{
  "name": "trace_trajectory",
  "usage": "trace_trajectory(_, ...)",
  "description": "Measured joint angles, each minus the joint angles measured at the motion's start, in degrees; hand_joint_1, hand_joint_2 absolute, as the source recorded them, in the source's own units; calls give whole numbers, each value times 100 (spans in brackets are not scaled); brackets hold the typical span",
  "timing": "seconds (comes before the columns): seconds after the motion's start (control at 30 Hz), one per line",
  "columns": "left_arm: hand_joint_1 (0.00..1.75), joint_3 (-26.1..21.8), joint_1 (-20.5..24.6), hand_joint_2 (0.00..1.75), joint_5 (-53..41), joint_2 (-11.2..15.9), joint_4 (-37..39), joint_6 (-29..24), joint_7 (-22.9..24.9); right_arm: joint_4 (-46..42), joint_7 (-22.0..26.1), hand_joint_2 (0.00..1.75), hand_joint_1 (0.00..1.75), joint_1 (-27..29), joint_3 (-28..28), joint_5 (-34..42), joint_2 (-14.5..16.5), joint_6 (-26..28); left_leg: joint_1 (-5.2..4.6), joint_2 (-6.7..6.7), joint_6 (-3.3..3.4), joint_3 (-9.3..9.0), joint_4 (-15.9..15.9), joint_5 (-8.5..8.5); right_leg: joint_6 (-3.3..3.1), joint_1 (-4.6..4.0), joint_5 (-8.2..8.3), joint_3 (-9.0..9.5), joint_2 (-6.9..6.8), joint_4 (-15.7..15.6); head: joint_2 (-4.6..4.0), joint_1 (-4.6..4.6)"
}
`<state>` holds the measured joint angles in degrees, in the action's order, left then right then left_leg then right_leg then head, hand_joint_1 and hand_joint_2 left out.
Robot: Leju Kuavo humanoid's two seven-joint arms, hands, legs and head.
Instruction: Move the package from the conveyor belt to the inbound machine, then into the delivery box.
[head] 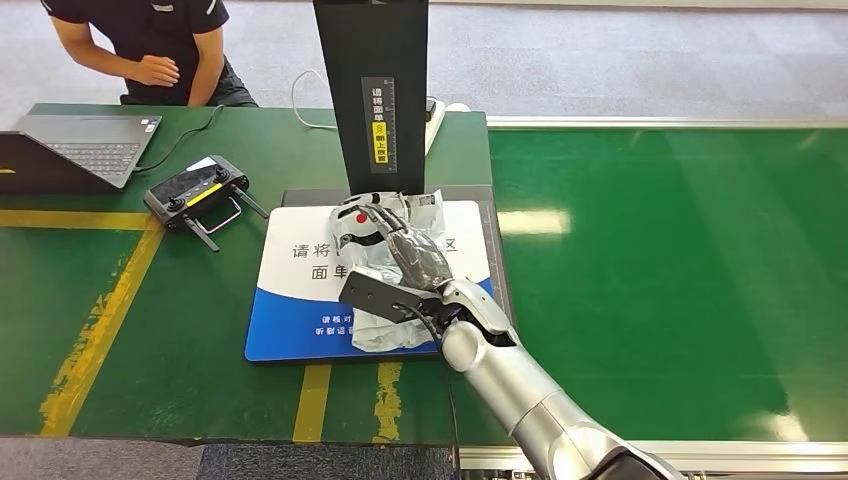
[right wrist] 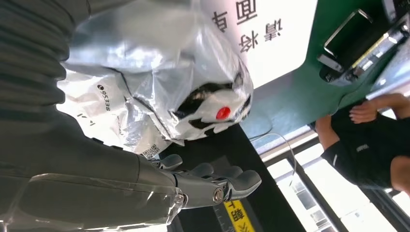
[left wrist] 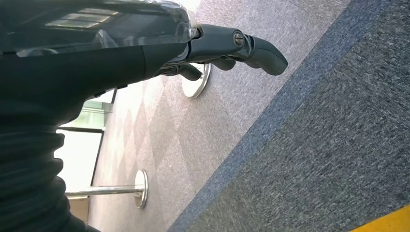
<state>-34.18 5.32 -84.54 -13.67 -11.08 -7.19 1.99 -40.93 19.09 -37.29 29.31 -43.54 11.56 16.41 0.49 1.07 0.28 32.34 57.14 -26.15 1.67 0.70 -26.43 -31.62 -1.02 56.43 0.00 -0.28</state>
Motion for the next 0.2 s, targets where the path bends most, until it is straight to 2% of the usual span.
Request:
trace_trajectory(0.1,0,0,2,175,2,-1,0,-1,58,-84,91,0,0,116,-233,577,-32,292,0,-1,0,0,0,0,0,0,0,1,-1,0,0,0)
trace_trajectory(0.2,0,-2,2,175,4,-1,0,-9,76,-283,401,0,0,294,-530,1122,-103,284,0,1,0,0,0,0,0,1,0,1,0,0,0,2)
